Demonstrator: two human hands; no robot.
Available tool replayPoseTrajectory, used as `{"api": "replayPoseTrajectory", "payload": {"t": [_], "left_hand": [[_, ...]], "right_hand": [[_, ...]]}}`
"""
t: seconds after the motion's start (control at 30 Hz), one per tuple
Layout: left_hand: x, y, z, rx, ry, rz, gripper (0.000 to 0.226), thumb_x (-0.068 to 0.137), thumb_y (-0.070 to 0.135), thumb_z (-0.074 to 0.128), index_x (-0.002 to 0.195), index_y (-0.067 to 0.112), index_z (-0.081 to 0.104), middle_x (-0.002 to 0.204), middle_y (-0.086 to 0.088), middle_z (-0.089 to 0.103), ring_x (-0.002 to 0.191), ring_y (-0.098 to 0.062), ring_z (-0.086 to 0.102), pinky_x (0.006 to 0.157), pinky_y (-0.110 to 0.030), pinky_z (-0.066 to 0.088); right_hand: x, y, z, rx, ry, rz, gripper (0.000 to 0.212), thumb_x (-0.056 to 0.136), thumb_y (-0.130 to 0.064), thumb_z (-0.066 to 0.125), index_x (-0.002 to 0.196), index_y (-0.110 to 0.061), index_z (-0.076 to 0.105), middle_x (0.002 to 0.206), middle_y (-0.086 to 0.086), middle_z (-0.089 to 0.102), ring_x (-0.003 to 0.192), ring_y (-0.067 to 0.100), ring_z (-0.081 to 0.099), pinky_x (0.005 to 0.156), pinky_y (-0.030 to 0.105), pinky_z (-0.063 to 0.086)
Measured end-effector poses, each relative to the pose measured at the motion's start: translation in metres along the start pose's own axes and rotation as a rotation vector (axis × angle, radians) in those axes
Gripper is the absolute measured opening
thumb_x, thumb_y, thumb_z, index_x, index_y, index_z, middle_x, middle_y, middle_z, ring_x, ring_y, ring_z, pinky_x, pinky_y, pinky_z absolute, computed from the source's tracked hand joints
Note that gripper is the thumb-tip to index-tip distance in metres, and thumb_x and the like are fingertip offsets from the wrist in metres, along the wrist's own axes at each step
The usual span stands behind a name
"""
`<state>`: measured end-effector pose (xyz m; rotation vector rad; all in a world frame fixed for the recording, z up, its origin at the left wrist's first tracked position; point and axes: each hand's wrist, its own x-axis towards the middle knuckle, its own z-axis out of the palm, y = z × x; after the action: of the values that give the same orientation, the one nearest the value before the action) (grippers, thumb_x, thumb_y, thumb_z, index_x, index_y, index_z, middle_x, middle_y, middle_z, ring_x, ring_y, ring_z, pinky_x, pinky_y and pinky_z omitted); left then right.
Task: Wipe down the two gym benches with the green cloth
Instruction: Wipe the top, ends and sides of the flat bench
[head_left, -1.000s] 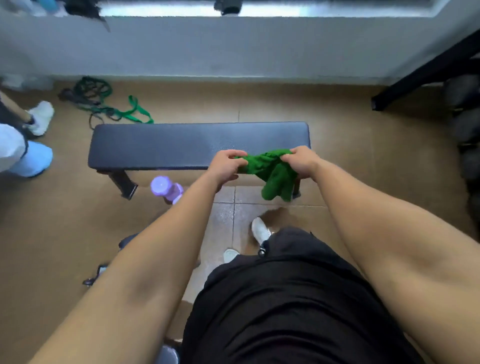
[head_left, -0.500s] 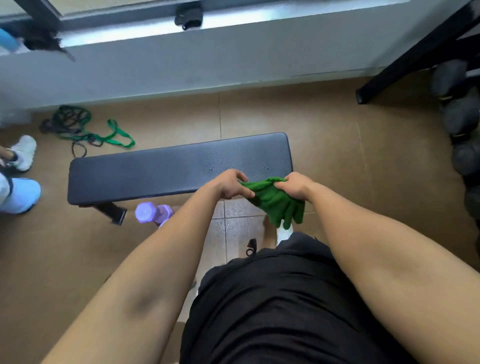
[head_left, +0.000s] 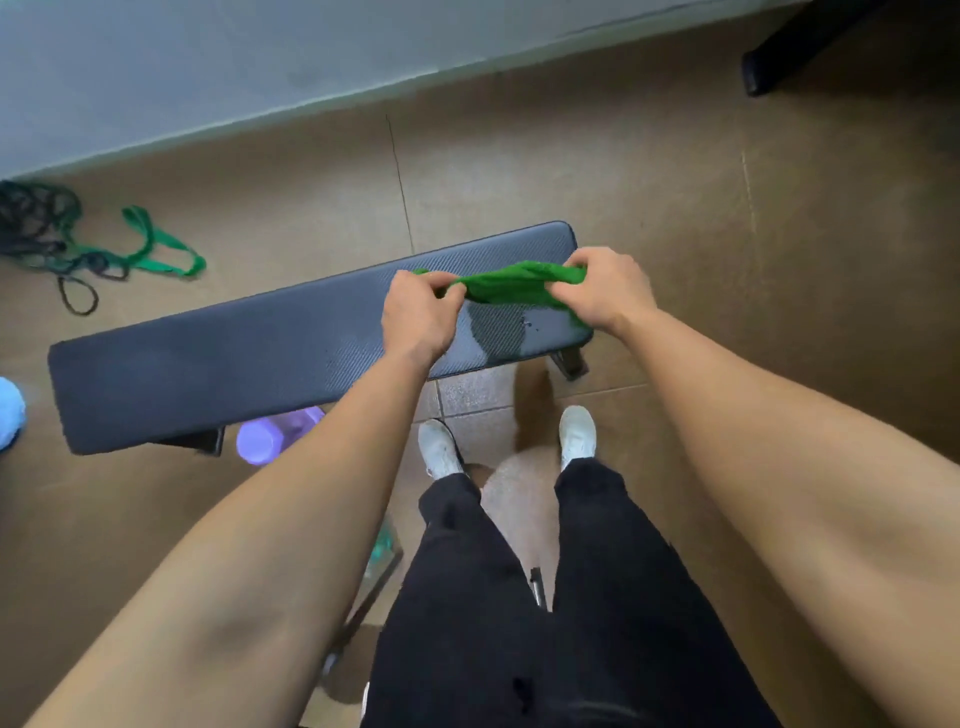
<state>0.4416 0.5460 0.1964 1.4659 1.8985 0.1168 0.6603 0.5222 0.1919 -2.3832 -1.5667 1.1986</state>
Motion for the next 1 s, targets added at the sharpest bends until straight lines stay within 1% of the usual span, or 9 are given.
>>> {"api": "replayPoseTrajectory", "payload": {"t": [0.17, 0.27, 0.33, 0.4, 0.5, 0.6, 0.7, 0.8, 1.0], "left_hand": [[0.077, -0.021, 0.060, 0.137, 0.063, 0.183, 0.025, 0.089, 0.040, 0.061, 0.110, 0.032, 0.073, 0.111, 0.000, 0.055, 0.111, -0.021, 0.054, 0.090, -0.033, 0.046], [0.108, -0.063, 0.106, 0.339, -0.027, 0.213, 0.029, 0.086, 0.036, 0.060, 0.113, 0.032, 0.071, 0.118, -0.002, 0.054, 0.115, -0.027, 0.050, 0.090, -0.038, 0.047], [0.124, -0.097, 0.140, 0.561, -0.078, 0.208, 0.038, 0.080, 0.046, 0.058, 0.110, 0.028, 0.072, 0.119, -0.005, 0.054, 0.114, -0.032, 0.049, 0.090, -0.042, 0.047], [0.138, -0.118, 0.171, 0.663, -0.019, 0.182, 0.052, 0.076, 0.058, 0.049, 0.107, 0.023, 0.072, 0.123, -0.008, 0.054, 0.116, -0.033, 0.048, 0.092, -0.044, 0.045], [0.156, -0.129, 0.225, 0.492, 0.053, 0.260, 0.056, 0.081, 0.047, 0.049, 0.124, 0.013, 0.061, 0.143, -0.012, 0.047, 0.133, -0.032, 0.042, 0.104, -0.046, 0.041], [0.157, -0.128, 0.289, 0.419, 0.017, 0.494, 0.060, 0.092, 0.031, 0.048, 0.146, 0.006, 0.040, 0.159, -0.015, 0.030, 0.147, -0.031, 0.027, 0.116, -0.049, 0.030], [0.165, -0.132, 0.322, 0.475, 0.079, 0.576, 0.059, 0.100, 0.030, 0.035, 0.153, 0.006, 0.026, 0.162, -0.012, 0.019, 0.151, -0.025, 0.018, 0.121, -0.046, 0.020], [0.201, -0.123, 0.311, 0.547, 0.083, 0.662, 0.059, 0.100, 0.031, 0.029, 0.153, 0.004, 0.025, 0.163, -0.012, 0.019, 0.151, -0.025, 0.018, 0.121, -0.044, 0.017], [0.270, -0.088, 0.286, 0.644, 0.076, 0.695, 0.062, 0.102, 0.037, 0.015, 0.156, 0.006, 0.015, 0.165, -0.011, 0.010, 0.152, -0.024, 0.009, 0.123, -0.044, 0.012]], "right_hand": [[0.070, 0.019, 0.051, -0.026, 0.285, 0.032, 0.032, 0.085, -0.038, 0.063, 0.113, -0.023, 0.063, 0.109, 0.013, 0.069, 0.105, 0.037, 0.062, 0.082, 0.039, 0.047], [0.102, 0.054, 0.119, -0.142, 0.177, -0.029, 0.038, 0.090, -0.033, 0.058, 0.124, -0.018, 0.059, 0.119, 0.013, 0.063, 0.112, 0.037, 0.057, 0.089, 0.044, 0.048], [0.116, 0.084, 0.165, -0.270, 0.069, -0.098, 0.042, 0.089, -0.043, 0.051, 0.123, -0.021, 0.064, 0.115, 0.011, 0.062, 0.111, 0.035, 0.055, 0.089, 0.044, 0.048], [0.133, 0.111, 0.198, -0.366, 0.091, -0.136, 0.052, 0.088, -0.056, 0.043, 0.125, -0.027, 0.065, 0.123, 0.009, 0.057, 0.116, 0.033, 0.049, 0.093, 0.044, 0.044], [0.166, 0.133, 0.227, -0.467, 0.106, -0.240, 0.070, 0.091, -0.057, 0.037, 0.154, -0.028, 0.030, 0.160, 0.015, 0.024, 0.146, 0.035, 0.022, 0.114, 0.050, 0.027], [0.193, 0.143, 0.257, -0.606, 0.080, -0.455, 0.071, 0.098, -0.049, 0.033, 0.159, -0.021, 0.012, 0.166, 0.012, 0.002, 0.153, 0.029, 0.003, 0.122, 0.052, 0.011], [0.206, 0.151, 0.269, -0.632, 0.164, -0.510, 0.066, 0.100, -0.039, 0.028, 0.158, -0.011, 0.014, 0.166, 0.011, 0.003, 0.154, 0.026, 0.003, 0.123, 0.048, 0.008], [0.231, 0.141, 0.258, -0.624, 0.214, -0.535, 0.067, 0.099, -0.037, 0.027, 0.157, -0.008, 0.014, 0.166, 0.012, 0.007, 0.153, 0.026, 0.006, 0.124, 0.047, 0.008], [0.287, 0.111, 0.238, -0.544, 0.301, -0.393, 0.063, 0.099, -0.037, 0.023, 0.157, -0.011, 0.019, 0.166, 0.009, 0.014, 0.153, 0.025, 0.012, 0.123, 0.048, 0.010]]}}
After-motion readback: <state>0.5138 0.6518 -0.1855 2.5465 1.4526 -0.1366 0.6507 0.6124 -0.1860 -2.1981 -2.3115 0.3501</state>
